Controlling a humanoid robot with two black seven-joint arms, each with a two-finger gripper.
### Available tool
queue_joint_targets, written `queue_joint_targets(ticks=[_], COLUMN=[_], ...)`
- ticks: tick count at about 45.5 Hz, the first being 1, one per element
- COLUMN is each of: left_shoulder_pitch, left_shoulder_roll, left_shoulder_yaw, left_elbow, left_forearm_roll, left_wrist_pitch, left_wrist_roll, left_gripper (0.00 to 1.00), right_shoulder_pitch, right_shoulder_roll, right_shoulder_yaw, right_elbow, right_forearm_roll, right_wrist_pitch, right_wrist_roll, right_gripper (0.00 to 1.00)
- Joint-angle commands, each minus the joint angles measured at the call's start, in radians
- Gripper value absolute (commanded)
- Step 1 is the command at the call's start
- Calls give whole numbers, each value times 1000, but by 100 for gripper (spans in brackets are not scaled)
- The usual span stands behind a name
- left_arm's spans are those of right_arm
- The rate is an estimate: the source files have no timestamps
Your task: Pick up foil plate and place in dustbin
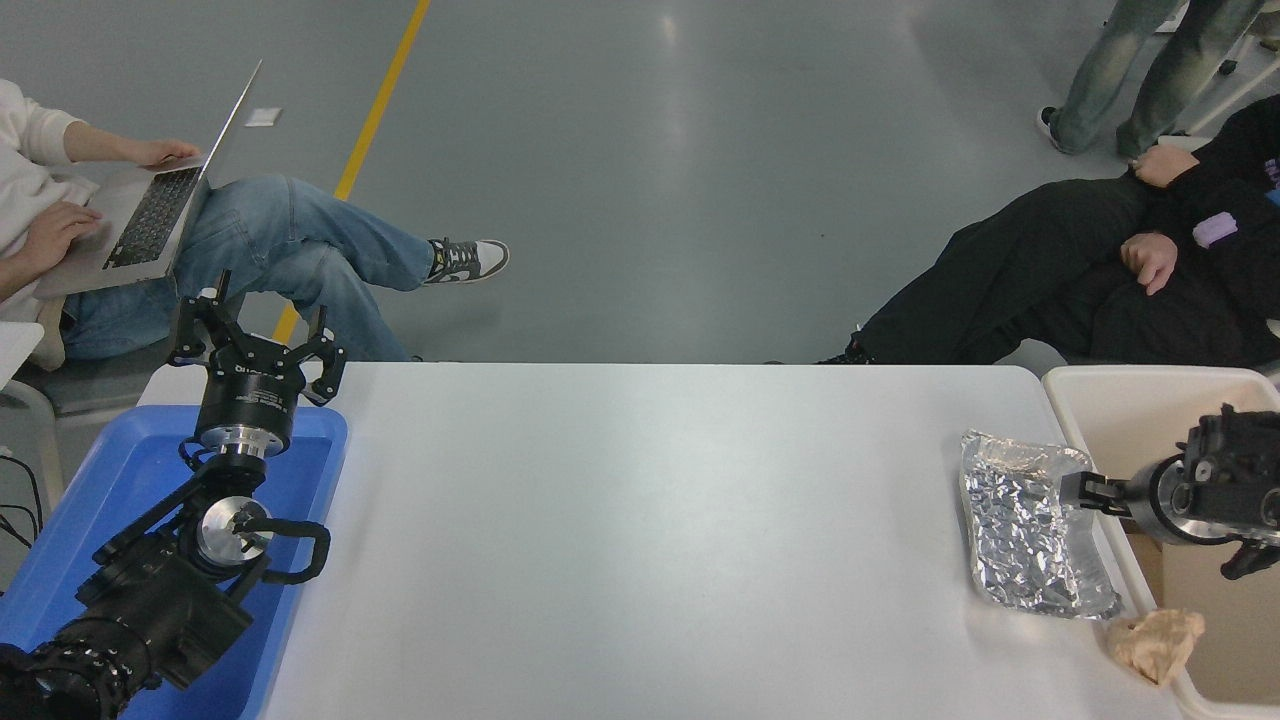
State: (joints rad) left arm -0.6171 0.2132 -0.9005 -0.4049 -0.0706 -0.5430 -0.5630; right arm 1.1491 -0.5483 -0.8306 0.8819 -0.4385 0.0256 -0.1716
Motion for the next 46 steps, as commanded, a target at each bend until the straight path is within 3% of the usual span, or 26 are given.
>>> queue_joint_targets(ticks=[1,12,16,20,26,29,46], left_shoulder_pitch=[-1,-1,0,0,-1,-1,0], left_shoulder_roll=[0,0,0,0,0,0,0], left_shoulder_yaw=[-1,-1,0,0,0,0,0], left_elbow=[2,0,1,2,2,0,1], left_forearm_roll=[0,0,0,0,0,0,0], left_wrist_pitch=[0,0,0,0,0,0,0], left_wrist_roll=[0,0,0,0,0,0,0], left_gripper=[99,99,99,99,99,99,99], right_shoulder_pitch=[-114,-153,-169,-169,-169,-169,-155], right_shoulder_roll=[62,73,76,76,76,74,67], right_shoulder_yaw=[64,82,79,81,84,85,127], right_elbow=[-98,-143,-143,-138,-135,-130,-106], right_forearm_roll=[-2,-2,-3,0,7,15,35], right_wrist_pitch=[-53,-90,-92,-92,-92,-92,-84], right_wrist_roll=[3,1,1,0,0,0,0], right_gripper=[93,76,50,41,19,1,0])
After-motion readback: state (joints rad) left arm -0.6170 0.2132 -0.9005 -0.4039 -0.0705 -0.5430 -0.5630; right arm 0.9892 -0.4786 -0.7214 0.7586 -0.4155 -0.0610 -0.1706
